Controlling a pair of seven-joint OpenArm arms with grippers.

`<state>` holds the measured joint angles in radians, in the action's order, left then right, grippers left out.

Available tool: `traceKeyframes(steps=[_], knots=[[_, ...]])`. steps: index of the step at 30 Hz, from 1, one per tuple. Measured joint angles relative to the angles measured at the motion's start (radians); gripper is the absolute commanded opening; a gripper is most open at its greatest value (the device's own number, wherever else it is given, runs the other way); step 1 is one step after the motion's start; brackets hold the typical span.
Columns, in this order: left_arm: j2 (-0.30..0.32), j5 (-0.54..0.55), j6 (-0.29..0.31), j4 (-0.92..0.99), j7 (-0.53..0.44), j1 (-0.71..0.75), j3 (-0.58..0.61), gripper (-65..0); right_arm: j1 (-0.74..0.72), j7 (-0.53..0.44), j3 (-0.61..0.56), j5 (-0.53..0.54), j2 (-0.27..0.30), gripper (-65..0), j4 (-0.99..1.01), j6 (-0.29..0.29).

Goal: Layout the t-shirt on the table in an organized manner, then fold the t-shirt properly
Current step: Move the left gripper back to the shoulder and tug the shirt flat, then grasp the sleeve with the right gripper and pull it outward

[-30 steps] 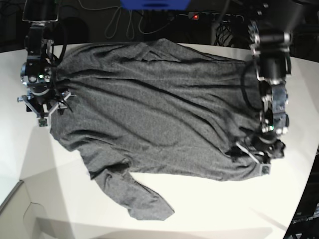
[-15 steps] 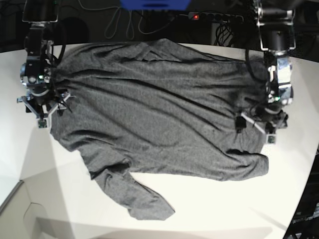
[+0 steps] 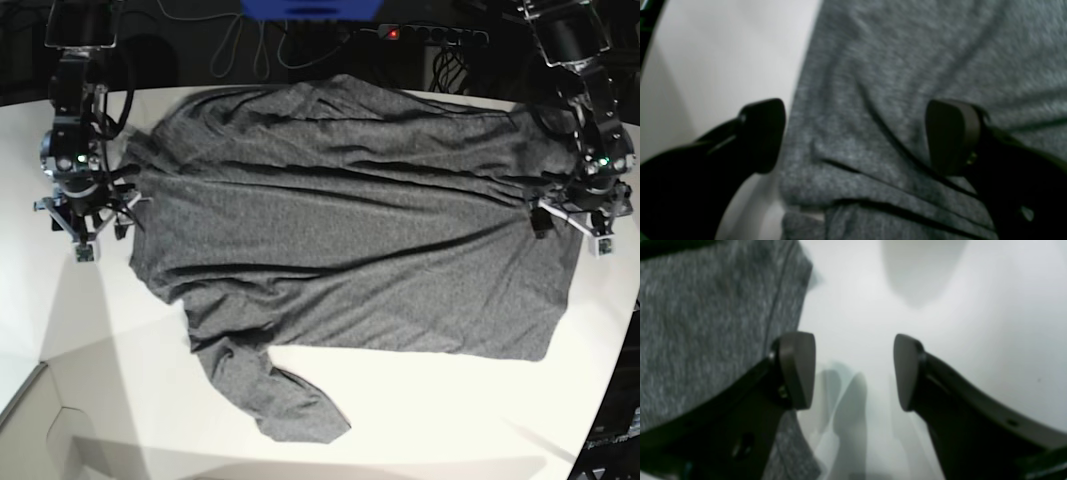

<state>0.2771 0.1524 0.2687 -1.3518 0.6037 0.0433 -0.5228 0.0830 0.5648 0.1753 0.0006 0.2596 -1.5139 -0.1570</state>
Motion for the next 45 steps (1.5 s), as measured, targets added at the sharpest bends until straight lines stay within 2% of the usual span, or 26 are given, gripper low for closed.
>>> traceKeyframes(steps=[3,7,11,14,16,17,21,23,24,30,33,35,41,45], knots=[[-0.027,-0.002,-0.002,-0.031,0.027,-0.008,0.003,0.0,0.001,0.004,0.0,-0.002,-0.003,-27.3,-0.042,0.0],[-0.031,0.0,0.001,-0.095,0.014,-0.03,0.002,0.0,-0.027,0.015,-0.016,-0.002,-0.005,-27.3,-0.096,0.0],[-0.065,0.002,0.0,-0.137,0.018,-0.067,0.003,0.0,-0.107,0.014,-0.099,0.002,-0.002,-27.3,-0.086,0.0],[-0.067,0.002,0.004,-0.138,0.022,-0.105,0.011,0.0,-0.182,0.064,-0.185,0.002,-0.006,-27.8,-0.04,0.0],[-0.081,-0.006,-0.007,-0.134,0.016,-0.138,0.006,0.0,-0.228,0.068,-0.222,0.002,-0.029,-29.6,0.0,-0.003],[-0.088,-0.007,-0.007,-0.134,0.014,-0.147,0.008,0.0,-0.255,0.067,-0.229,0.001,-0.045,-32.6,0.027,-0.014],[-0.099,-0.005,0.005,-0.13,0.019,-0.146,0.014,0.0,-0.368,0.063,-0.231,0.006,-0.091,-51.5,0.16,-0.161],[-0.094,-0.01,-0.001,-0.129,0.022,-0.142,0.009,0.0,-0.425,0.06,-0.228,-0.005,-0.096,-63.4,0.243,-0.171],[-0.094,-0.01,-0.003,-0.129,0.021,-0.142,0.008,0.0,-0.451,0.06,-0.227,-0.002,-0.096,-65.0,0.285,-0.17],[-0.089,-0.01,-0.003,-0.129,0.018,-0.135,0.002,0.0,-0.542,0.047,-0.227,-0.006,-0.101,-65.0,0.524,-0.172],[-0.09,-0.01,-0.003,-0.129,0.022,-0.122,0.001,0.0,-0.531,-0.002,-0.227,-0.006,-0.099,-65.0,0.577,-0.173],[-0.09,-0.01,-0.002,-0.128,0.022,-0.122,0.002,0.0,-0.537,-0.077,-0.227,0.008,-0.095,-65.0,0.628,-0.173],[-0.095,-0.01,-0.003,-0.129,0.018,-0.124,0.008,0.0,-0.559,-0.213,-0.223,0.032,-0.017,-65.0,0.75,-0.188],[-0.095,-0.008,-0.003,-0.129,0.022,-0.132,0.008,0.0,-0.558,-0.193,-0.219,0.03,0.049,-65.0,0.752,-0.186]])
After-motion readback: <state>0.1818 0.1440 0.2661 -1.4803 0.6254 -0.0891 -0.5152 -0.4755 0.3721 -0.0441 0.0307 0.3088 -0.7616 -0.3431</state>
